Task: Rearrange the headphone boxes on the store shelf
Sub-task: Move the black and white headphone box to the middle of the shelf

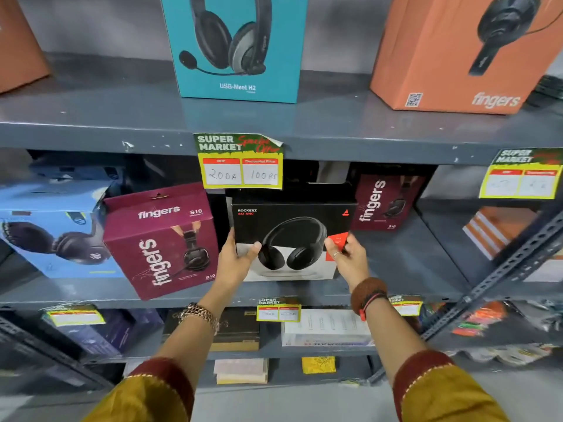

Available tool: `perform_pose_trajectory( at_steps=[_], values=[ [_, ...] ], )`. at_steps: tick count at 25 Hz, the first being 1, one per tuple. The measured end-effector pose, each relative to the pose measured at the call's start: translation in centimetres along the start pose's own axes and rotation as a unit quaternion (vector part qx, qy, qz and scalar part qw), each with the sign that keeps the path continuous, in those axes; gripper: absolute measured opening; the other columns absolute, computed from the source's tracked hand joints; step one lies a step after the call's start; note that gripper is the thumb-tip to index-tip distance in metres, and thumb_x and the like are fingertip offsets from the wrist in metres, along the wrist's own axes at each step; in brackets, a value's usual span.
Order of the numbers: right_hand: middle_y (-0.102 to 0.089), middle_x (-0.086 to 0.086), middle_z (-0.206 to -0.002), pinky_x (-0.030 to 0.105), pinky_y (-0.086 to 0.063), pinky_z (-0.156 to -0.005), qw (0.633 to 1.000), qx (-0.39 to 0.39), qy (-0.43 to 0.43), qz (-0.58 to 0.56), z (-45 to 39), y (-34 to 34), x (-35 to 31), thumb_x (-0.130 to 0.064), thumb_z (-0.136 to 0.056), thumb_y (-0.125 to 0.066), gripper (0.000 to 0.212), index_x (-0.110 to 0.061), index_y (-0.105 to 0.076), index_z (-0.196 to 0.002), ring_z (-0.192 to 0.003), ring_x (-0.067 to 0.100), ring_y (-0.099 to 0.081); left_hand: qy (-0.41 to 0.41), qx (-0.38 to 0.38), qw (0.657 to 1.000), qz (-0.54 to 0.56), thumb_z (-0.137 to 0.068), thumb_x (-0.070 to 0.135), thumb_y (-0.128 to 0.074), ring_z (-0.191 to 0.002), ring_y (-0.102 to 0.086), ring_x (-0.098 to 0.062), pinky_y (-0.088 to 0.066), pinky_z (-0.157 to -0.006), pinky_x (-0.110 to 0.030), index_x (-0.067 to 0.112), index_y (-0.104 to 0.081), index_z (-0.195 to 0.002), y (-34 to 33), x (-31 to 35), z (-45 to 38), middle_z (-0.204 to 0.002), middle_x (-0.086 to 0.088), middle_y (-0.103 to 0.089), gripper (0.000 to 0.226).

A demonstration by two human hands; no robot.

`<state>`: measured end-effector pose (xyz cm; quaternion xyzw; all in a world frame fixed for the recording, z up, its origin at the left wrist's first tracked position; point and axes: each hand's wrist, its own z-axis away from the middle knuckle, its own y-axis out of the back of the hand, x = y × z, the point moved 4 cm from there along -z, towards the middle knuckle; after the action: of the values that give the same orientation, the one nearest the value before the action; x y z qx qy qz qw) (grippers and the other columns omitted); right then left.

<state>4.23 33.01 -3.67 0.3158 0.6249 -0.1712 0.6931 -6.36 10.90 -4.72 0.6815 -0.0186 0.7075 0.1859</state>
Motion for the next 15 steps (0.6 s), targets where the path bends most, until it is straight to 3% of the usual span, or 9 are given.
perform_pose_trajectory(
  at_steps=[4, 7, 11, 15],
  values=[
    [-0.064, 0.007, -0.1, 0.023, -0.047, -0.08, 1.0, 0.017, -0.006, -0.017, -1.3, -2.1, 0.7, -0.013, -0.087, -0.058, 0.04, -0.004, -0.051, -0.125, -0.09, 0.017, -0.058, 0.034, 0.001, 0.999, 0.029, -0.087, 0.034, -0.066, -0.144, -0.035, -0.025, -0.031, -0.118, -0.044, 0.012, -0.026, -0.151, 0.3, -1.3, -2.2, -0.155, -0.008, -0.038, 0.079],
    [-0.064, 0.007, -0.107, 0.026, -0.045, -0.088, 1.0, 0.002, -0.01, -0.01, -2.2, -3.2, 0.8, -0.014, -0.089, -0.055, 0.042, -0.009, -0.048, -0.13, -0.097, 0.018, -0.059, 0.043, 0.009, 0.998, 0.036, -0.09, 0.031, -0.064, -0.144, -0.034, -0.025, -0.029, -0.118, -0.039, 0.012, -0.026, -0.151, 0.5, -1.1, -2.7, -0.155, -0.007, -0.037, 0.075],
    [-0.062, 0.008, -0.117, 0.028, -0.042, -0.094, 0.999, -0.026, -0.019, 0.022, -2.7, -3.3, 0.9, -0.016, -0.09, -0.054, 0.045, -0.01, -0.044, -0.134, -0.104, 0.017, -0.056, 0.051, 0.007, 0.998, 0.04, -0.093, 0.031, -0.059, -0.15, -0.019, -0.022, -0.021, -0.118, -0.035, 0.008, -0.014, -0.153, 0.2, -1.1, -2.3, -0.162, -0.007, -0.021, 0.079],
    [-0.059, 0.009, -0.127, 0.03, -0.041, -0.099, 0.997, -0.048, -0.045, 0.043, -2.2, -2.3, 1.2, -0.016, -0.088, -0.057, 0.05, -0.013, -0.044, -0.136, -0.112, 0.019, -0.056, 0.055, 0.019, 0.997, 0.05, -0.093, 0.027, -0.059, -0.146, -0.03, -0.02, -0.026, -0.12, -0.04, 0.013, -0.023, -0.153, 1.0, -2.1, -1.0, -0.159, -0.004, -0.03, 0.071]
  ],
)
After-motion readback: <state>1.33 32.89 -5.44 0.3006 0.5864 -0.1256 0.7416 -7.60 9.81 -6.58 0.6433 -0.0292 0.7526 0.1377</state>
